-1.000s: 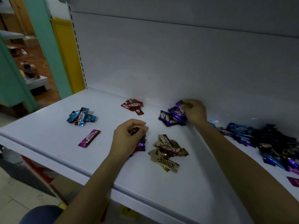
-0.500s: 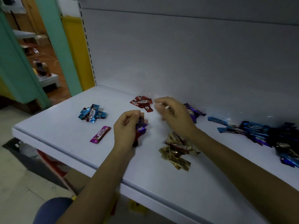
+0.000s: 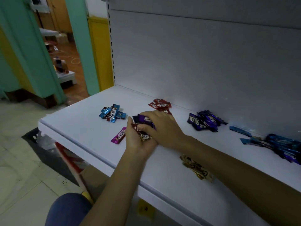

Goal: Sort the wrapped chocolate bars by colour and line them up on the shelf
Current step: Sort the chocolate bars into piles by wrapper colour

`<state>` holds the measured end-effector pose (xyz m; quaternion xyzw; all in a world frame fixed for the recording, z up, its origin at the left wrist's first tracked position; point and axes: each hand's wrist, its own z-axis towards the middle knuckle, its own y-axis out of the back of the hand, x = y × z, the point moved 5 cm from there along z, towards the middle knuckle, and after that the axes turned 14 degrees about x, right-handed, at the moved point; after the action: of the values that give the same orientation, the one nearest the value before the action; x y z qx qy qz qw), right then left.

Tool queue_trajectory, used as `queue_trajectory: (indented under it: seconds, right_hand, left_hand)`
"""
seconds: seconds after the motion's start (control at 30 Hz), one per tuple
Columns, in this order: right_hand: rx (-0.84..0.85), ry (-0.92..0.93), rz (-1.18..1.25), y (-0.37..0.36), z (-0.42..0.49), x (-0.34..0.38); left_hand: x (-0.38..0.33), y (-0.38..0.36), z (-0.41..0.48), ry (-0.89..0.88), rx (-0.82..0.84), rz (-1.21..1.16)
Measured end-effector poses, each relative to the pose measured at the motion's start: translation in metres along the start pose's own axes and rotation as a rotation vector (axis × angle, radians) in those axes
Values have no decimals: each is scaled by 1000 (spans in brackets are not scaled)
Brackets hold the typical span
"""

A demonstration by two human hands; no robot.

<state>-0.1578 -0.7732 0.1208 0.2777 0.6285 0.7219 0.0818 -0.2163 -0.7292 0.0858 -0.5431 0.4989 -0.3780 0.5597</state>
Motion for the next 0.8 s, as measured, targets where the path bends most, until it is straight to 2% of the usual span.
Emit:
queue_trajectory:
  seconds: [0.1, 0.2, 0.27, 0.4, 0.8]
  right_hand:
    - [23, 12, 160, 4, 0, -2]
    - [-56, 13, 350, 12, -4, -9]
    - [-117, 8, 362, 19, -9, -16]
    - [-59, -92, 404, 22, -21, -32]
    - [-149, -120, 653, 26, -22, -34]
  left_hand:
    - [-2, -2, 0, -20, 20, 74]
    - [-3, -4, 1, -32, 58, 78]
    - [-3, -5, 1, -42, 62, 66]
    - [-3, -3, 2, -58, 60, 76]
    - [2, -12, -3, -13, 100, 250]
